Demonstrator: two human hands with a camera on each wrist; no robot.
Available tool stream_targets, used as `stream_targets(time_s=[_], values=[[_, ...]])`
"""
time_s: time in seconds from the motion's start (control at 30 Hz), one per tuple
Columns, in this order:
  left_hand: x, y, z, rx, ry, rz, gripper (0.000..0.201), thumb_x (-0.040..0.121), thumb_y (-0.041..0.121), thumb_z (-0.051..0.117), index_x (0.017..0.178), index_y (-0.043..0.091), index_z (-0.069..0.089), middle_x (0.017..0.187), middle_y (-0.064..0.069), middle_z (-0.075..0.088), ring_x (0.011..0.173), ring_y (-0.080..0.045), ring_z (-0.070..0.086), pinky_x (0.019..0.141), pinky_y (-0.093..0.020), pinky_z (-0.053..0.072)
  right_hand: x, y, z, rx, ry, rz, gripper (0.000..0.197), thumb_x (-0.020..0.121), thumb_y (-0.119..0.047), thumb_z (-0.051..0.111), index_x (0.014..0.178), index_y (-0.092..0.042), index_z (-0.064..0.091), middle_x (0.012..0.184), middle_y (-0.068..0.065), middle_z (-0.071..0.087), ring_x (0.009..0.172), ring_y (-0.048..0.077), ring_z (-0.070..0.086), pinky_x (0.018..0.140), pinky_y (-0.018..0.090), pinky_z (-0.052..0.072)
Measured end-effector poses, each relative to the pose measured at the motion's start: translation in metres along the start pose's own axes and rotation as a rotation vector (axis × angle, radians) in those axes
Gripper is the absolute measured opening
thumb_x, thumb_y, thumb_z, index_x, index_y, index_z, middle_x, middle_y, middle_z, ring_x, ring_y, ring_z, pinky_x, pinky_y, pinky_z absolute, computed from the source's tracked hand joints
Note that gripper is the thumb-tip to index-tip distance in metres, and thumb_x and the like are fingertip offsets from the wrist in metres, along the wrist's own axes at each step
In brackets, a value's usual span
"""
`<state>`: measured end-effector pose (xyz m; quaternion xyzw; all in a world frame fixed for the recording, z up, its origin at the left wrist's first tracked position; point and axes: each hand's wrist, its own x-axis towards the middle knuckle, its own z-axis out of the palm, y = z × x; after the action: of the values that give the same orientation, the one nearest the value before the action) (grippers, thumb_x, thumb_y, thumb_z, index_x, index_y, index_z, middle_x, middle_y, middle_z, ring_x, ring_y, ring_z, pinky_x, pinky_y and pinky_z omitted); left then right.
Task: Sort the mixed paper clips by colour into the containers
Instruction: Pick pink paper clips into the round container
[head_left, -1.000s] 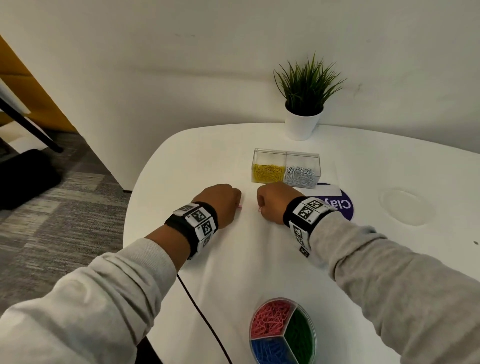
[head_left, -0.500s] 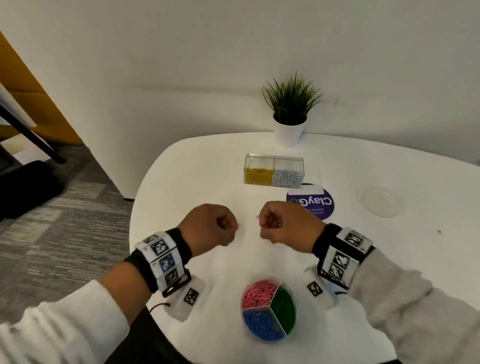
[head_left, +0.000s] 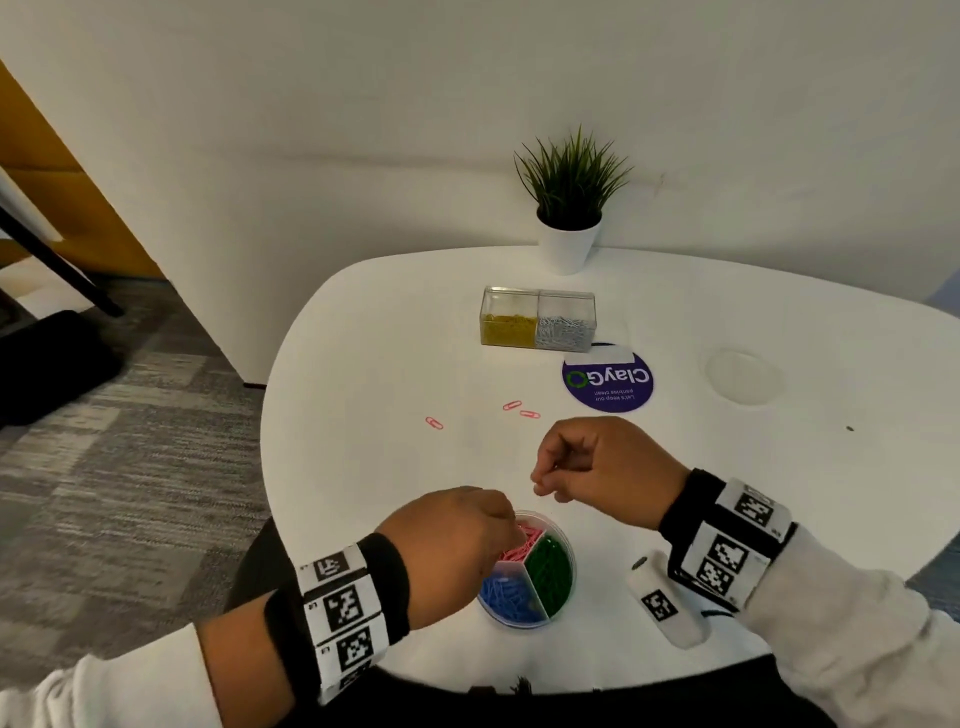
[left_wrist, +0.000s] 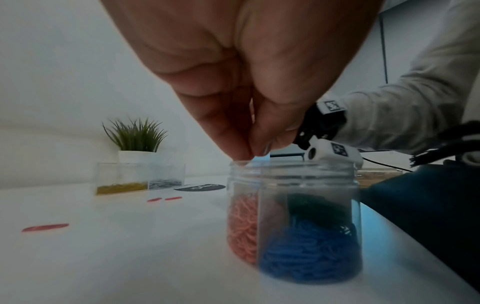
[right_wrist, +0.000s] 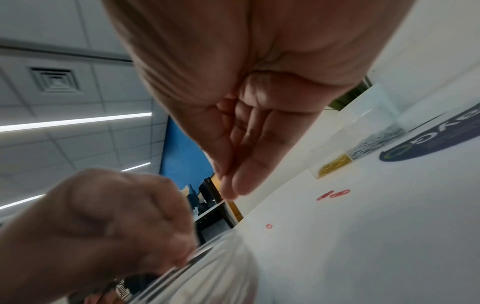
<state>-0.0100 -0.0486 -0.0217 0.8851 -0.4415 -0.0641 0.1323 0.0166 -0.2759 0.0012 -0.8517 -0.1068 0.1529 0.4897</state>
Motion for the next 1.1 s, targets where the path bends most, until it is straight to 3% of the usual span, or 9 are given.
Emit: stream_targets(time_s=[0.1,0.2,0.27,0.37,0.47,0.73,0.93,1.0,1.1], values=[[0.003,-0.009,-0.006,-0.057,0.093,-0.045,0.020,0.092,0.016,0.059,0.105,0.023,0.073,0.099,0.005,0.065,0.085,-0.015,0.062,0.072,-0.034,0.055,0.030,0.014,-0.013,-0.257,0.055,0.002,0.012,0.084,-0.011,0.071,0.083,-0.022,0.067,0.078,-0.007,0.070,0.075,0.009,0.066,0.071,0.023,0.051],[0.020,-0.045,-0.014,-0.037,0.133,-0.216,0.024,0.096,0.017,0.053,0.112,0.024,0.069,0.109,0.004,0.064,0.095,-0.018,0.063,0.081,-0.033,0.052,0.069,0.025,-0.018,-0.586,0.013,0.061,0.015,0.093,-0.023,0.062,0.109,-0.024,0.064,0.100,-0.008,0.062,0.096,0.013,0.060,0.083,0.025,0.043],[0.037,-0.081,-0.015,0.102,0.035,-0.373,0.034,0.099,0.018,0.045,0.130,0.025,0.059,0.125,0.003,0.057,0.111,-0.021,0.059,0.091,-0.032,0.048,0.094,0.030,-0.012,-0.753,-0.038,0.138,0.031,0.098,-0.030,0.054,0.127,-0.019,0.055,0.118,0.002,0.055,0.111,0.021,0.055,0.093,0.031,0.044],[0.054,-0.123,-0.013,0.171,-0.107,-0.478,0.040,0.099,0.021,0.045,0.137,0.028,0.052,0.133,0.004,0.051,0.120,-0.024,0.053,0.097,-0.036,0.047,0.115,0.031,0.003,-0.969,-0.067,0.121,0.027,0.098,-0.027,0.049,0.122,-0.015,0.052,0.121,0.008,0.051,0.107,0.028,0.058,0.089,0.040,0.050],[0.059,-0.136,-0.010,0.178,-0.190,-0.494,0.022,0.095,0.023,0.046,0.109,0.028,0.062,0.112,0.003,0.054,0.107,-0.027,0.058,0.086,-0.036,0.050,0.126,0.035,0.011,-1.047,-0.136,0.093,0.027,0.097,-0.023,0.050,0.121,-0.011,0.051,0.119,0.008,0.051,0.106,0.028,0.059,0.086,0.039,0.049],[0.052,-0.133,-0.008,0.222,-0.226,-0.570,0.025,0.093,0.033,0.043,0.108,0.018,0.056,0.113,-0.002,0.056,0.103,-0.026,0.059,0.080,-0.033,0.046,0.143,0.035,0.007,-0.930,-0.140,0.089,0.024,0.095,-0.019,0.050,0.118,-0.012,0.048,0.113,0.009,0.058,0.101,0.028,0.057,0.077,0.034,0.045],[0.034,-0.073,-0.032,-0.095,0.013,-0.361,0.005,0.085,0.029,0.056,0.088,0.025,0.058,0.085,0.010,0.058,0.076,-0.013,0.056,0.071,-0.031,0.050,0.135,0.032,0.005,-0.918,-0.131,0.141,0.021,0.094,-0.028,0.054,0.107,-0.011,0.058,0.114,0.009,0.057,0.101,0.028,0.060,0.086,0.037,0.051],[0.025,-0.046,-0.036,-0.258,0.081,-0.220,0.004,0.084,0.026,0.060,0.087,0.026,0.061,0.081,0.013,0.058,0.072,-0.007,0.056,0.069,-0.027,0.050,0.122,0.026,0.002,-0.870,-0.160,0.141,0.016,0.091,-0.027,0.057,0.097,-0.013,0.058,0.106,0.007,0.062,0.097,0.027,0.062,0.082,0.035,0.052],[0.016,-0.021,-0.027,-0.274,0.007,-0.100,0.009,0.087,0.029,0.060,0.093,0.028,0.067,0.087,0.012,0.060,0.076,-0.006,0.057,0.071,-0.025,0.050,0.089,0.017,-0.002,-0.653,-0.099,0.035,0.008,0.087,-0.024,0.063,0.086,-0.019,0.057,0.086,-0.006,0.062,0.080,0.014,0.059,0.069,0.028,0.047]])
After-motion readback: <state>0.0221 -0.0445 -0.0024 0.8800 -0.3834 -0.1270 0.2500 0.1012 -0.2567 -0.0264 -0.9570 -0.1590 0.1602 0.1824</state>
